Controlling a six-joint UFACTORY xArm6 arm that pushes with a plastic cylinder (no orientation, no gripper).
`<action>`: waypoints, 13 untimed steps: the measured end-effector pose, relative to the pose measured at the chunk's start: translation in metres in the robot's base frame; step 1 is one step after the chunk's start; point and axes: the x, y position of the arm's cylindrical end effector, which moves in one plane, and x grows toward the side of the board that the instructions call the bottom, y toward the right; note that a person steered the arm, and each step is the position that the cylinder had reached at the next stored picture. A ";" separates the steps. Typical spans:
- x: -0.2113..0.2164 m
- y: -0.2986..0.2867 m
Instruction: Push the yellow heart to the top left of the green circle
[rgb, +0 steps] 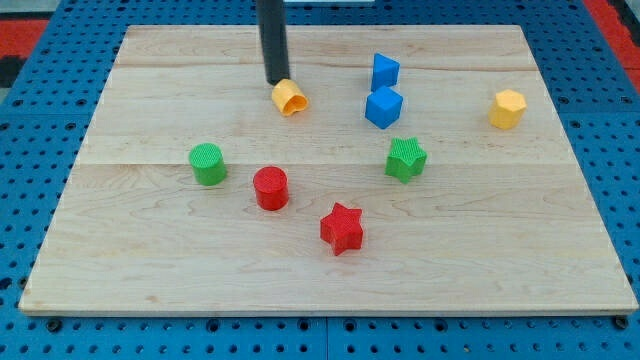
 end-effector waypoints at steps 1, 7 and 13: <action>-0.016 0.012; -0.023 -0.059; 0.023 -0.101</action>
